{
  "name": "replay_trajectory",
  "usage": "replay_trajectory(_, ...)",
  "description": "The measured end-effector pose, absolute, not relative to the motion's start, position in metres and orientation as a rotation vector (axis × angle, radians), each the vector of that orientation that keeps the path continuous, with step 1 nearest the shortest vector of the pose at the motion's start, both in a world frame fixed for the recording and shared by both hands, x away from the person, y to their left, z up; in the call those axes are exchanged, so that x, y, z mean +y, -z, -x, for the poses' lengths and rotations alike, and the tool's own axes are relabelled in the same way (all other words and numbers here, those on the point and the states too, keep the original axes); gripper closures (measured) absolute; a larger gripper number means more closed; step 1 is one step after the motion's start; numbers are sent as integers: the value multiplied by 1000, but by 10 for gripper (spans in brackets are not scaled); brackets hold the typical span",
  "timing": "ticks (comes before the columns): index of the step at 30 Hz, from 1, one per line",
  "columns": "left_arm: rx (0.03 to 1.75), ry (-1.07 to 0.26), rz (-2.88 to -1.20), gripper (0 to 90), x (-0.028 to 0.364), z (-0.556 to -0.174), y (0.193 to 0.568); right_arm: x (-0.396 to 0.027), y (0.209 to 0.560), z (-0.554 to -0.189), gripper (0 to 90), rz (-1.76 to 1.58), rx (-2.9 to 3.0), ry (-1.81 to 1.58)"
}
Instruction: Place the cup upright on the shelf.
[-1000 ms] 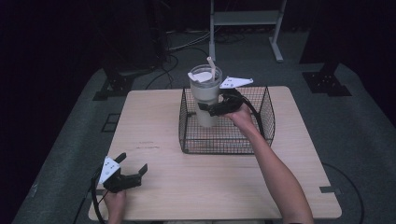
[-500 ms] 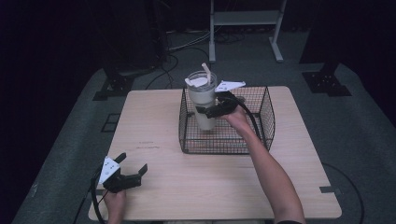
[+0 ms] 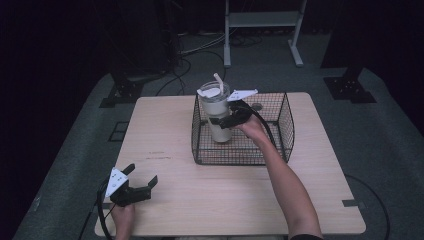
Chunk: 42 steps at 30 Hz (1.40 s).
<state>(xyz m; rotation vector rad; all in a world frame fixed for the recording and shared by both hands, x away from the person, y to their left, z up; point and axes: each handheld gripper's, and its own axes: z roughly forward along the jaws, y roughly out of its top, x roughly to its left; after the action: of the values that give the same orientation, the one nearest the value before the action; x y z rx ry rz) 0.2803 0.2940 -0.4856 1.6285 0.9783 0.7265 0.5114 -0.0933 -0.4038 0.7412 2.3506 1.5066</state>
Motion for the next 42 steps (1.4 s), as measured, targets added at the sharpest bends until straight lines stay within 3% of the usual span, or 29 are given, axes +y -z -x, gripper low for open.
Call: replay_trajectory(42,974,-735,-1640,0,293,-281,486,-111,423,-506,83,-612,2410,-1470)
